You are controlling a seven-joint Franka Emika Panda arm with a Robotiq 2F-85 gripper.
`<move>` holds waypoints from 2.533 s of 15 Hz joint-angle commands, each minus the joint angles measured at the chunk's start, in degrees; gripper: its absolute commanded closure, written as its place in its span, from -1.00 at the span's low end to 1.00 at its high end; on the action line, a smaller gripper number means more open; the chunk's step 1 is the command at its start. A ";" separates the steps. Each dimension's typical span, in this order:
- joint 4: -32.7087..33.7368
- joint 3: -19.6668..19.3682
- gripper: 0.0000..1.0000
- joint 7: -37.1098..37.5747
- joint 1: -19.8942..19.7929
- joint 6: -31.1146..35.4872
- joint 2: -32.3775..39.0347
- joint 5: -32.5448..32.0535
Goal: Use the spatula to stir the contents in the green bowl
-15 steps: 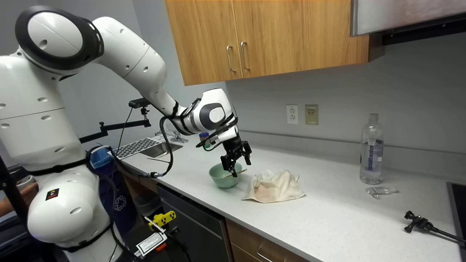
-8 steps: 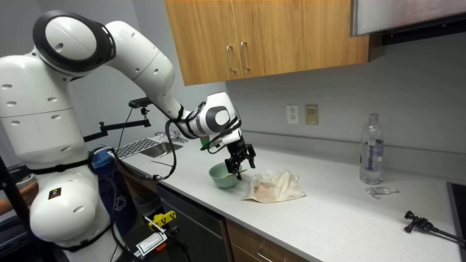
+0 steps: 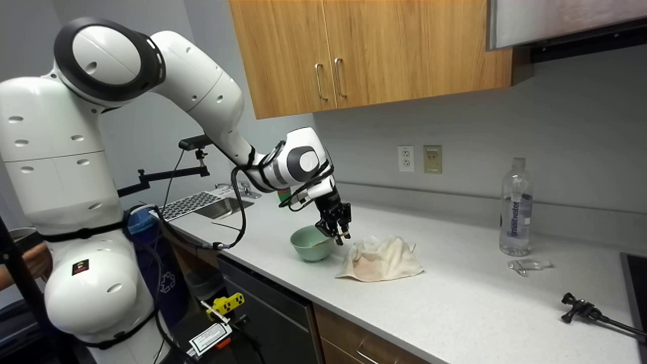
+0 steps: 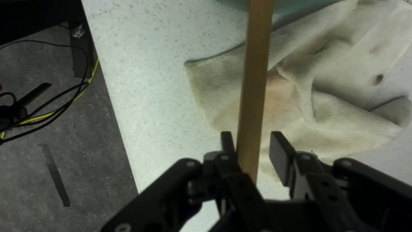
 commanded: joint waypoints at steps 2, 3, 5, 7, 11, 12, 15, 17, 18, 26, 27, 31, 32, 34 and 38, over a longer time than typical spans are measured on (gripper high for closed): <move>1.53 -1.63 0.98 3.91 1.87 -1.40 -0.48 -4.48; 1.62 -1.64 1.00 4.54 1.94 -1.46 -0.65 -5.15; 1.73 -1.61 0.92 5.53 2.08 -1.46 -1.06 -6.73; 1.92 -1.51 0.92 6.81 2.29 -1.31 -1.55 -8.53; 2.78 -1.07 0.92 12.75 3.36 -1.47 -2.89 -16.89; 3.08 -0.73 0.92 14.73 3.63 -1.71 -3.15 -19.87; 3.84 0.94 0.92 19.62 4.79 -2.88 -3.65 -27.21; 4.06 2.19 0.92 21.62 5.65 -3.62 -3.75 -30.82; 4.05 2.78 0.92 22.35 6.01 -4.24 -3.85 -32.48; 3.18 5.04 0.92 23.93 6.95 -9.26 -4.38 -42.27; 3.20 4.99 0.92 25.09 6.90 -9.69 -4.41 -44.30; 3.34 5.40 0.92 28.13 7.10 -11.40 -4.32 -48.50; 3.35 5.51 0.92 27.91 7.12 -11.42 -4.29 -48.40; 3.24 5.62 0.92 25.72 6.96 -10.31 -4.31 -46.17; 2.48 5.30 0.92 18.57 6.14 -5.12 -5.41 -38.07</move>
